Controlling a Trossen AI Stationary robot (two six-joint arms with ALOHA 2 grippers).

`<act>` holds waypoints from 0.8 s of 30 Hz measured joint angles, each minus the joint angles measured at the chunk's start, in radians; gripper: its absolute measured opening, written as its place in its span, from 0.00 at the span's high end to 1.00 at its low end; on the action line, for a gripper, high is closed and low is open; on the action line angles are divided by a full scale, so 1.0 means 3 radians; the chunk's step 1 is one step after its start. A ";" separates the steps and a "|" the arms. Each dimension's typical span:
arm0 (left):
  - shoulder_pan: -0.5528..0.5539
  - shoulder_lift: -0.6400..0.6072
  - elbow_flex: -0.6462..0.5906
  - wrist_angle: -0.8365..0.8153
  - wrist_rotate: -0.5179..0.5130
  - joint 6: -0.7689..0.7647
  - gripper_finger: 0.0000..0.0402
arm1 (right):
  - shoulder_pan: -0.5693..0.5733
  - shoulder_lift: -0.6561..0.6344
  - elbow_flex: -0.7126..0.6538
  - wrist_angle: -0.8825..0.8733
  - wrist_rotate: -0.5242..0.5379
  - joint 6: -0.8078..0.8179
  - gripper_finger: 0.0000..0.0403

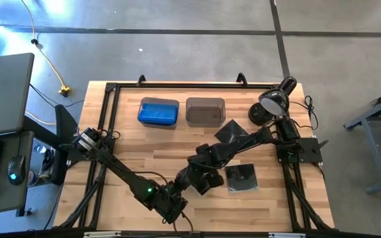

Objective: Pick & place jewel cases by type
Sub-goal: Put the bottom left black CD case into the right black bin

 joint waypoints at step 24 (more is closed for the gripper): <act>-0.0006 -0.0009 0.0003 0.0041 0.0164 -0.0295 0.75 | 0.0000 0.0000 0.0003 0.0088 -0.0235 -0.0107 0.44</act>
